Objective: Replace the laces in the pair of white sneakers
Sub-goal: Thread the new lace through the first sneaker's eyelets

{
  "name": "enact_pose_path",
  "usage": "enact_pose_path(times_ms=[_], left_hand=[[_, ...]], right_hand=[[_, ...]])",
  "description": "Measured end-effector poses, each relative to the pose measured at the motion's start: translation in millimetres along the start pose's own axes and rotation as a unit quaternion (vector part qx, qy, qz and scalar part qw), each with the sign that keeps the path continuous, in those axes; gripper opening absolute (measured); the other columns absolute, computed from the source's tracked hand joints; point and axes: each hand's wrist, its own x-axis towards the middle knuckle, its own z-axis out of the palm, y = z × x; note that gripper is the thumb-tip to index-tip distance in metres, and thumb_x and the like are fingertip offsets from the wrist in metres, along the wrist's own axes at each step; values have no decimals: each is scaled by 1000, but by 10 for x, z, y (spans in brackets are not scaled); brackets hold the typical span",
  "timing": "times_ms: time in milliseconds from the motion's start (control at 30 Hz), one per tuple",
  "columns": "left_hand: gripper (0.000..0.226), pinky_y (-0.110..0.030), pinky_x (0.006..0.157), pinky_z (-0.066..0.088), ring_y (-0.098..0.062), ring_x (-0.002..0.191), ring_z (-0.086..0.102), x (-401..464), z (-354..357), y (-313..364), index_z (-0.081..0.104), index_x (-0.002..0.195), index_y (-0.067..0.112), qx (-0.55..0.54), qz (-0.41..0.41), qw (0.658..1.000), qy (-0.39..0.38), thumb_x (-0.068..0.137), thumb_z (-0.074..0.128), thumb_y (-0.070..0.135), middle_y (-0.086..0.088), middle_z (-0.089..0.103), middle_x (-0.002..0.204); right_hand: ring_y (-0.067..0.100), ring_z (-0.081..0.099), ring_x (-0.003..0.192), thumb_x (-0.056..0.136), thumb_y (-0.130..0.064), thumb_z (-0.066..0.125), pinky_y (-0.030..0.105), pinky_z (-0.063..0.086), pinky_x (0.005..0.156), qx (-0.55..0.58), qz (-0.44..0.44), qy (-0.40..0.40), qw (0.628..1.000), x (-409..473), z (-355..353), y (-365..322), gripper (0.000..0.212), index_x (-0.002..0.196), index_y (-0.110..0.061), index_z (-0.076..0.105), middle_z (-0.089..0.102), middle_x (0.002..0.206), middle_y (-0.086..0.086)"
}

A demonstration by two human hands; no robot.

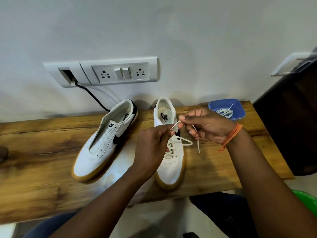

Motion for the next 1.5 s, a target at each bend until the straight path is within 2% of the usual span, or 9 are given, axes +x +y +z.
enact_pose_path(times_ms=[267, 467, 533, 733, 833, 900, 1033, 1267, 1500], left_hand=[[15, -29, 58, 51, 3, 55, 59, -56, 100, -175, 76, 85, 15, 114, -1, 981, -159, 93, 65, 21, 4, 74, 80], [34, -42, 59, 49, -13, 53, 56, -136, 228, -221, 54, 63, 10, 143, 5, 963, -230, 92, 61, 25, -2, 57, 60], [36, -42, 59, 50, -13, 52, 55, -157, 240, -210, 52, 60, 11, 149, 5, 959, -241, 92, 63, 26, 0, 57, 59], [15, -24, 51, 53, -19, 54, 68, 7, 60, -148, 75, 97, 12, -20, -147, 967, -207, 84, 77, 20, 3, 75, 86], [3, -22, 52, 48, -17, 56, 69, 165, -120, -173, 74, 89, 15, -17, -170, 978, -122, 87, 72, 16, 6, 72, 72], [7, -23, 55, 50, -8, 56, 66, 233, -226, -229, 74, 86, 19, 18, -168, 983, -67, 88, 69, 14, 8, 70, 68], [22, -34, 64, 57, -4, 56, 63, 259, -298, -317, 66, 76, 31, 43, -161, 986, -12, 87, 67, 11, 12, 66, 65], [31, -24, 84, 46, -12, 93, 61, 243, -211, -412, 67, 117, 18, 138, -70, 987, -54, 88, 63, 8, 5, 64, 113], [14, -20, 74, 53, -4, 74, 65, 258, -116, -499, 72, 98, 17, 61, -163, 984, -40, 89, 64, 10, 12, 68, 89]], right_hand=[[10, 43, 52, 86, -40, 58, 25, 38, 52, 270, -53, 128, 953, -75, -336, -64, 30, 65, -19, 60, 43, 50, -6], [21, 70, 86, 80, -36, 62, 35, 57, 75, 386, -40, 74, 919, 95, 2, -3, 30, 55, -19, 61, 72, 90, 5], [13, 68, 66, 78, -35, 63, 27, 57, 60, 418, -47, 80, 904, 122, 138, -30, 29, 54, -18, 60, 70, 75, 2], [2, 33, 36, 88, -18, 65, 15, 24, 38, 134, -64, 136, 980, 151, 143, 81, 16, 83, -3, 66, 69, 84, 13], [1, 43, 35, 92, -7, 62, 13, 32, 37, 12, -70, 155, 985, 168, 210, 108, 10, 86, -1, 66, 68, 91, 22], [1, 61, 49, 91, 0, 62, 13, 47, 51, -33, -82, 143, 986, 201, 257, 145, 6, 92, -1, 67, 71, 88, 20], [20, 73, 86, 84, -1, 70, 29, 57, 83, -153, -72, 178, 969, 340, 220, 343, 24, 104, -16, 72, 76, 85, 10], [18, 72, 81, 73, -6, 82, 30, 60, 74, -142, -56, 274, 949, 459, 320, 474, 18, 90, -9, 78, 75, 84, 4], [15, 61, 86, 72, -7, 82, 20, 49, 75, -310, -132, 332, 881, 519, 425, 548, 15, 73, -20, 74, 62, 85, -8]])
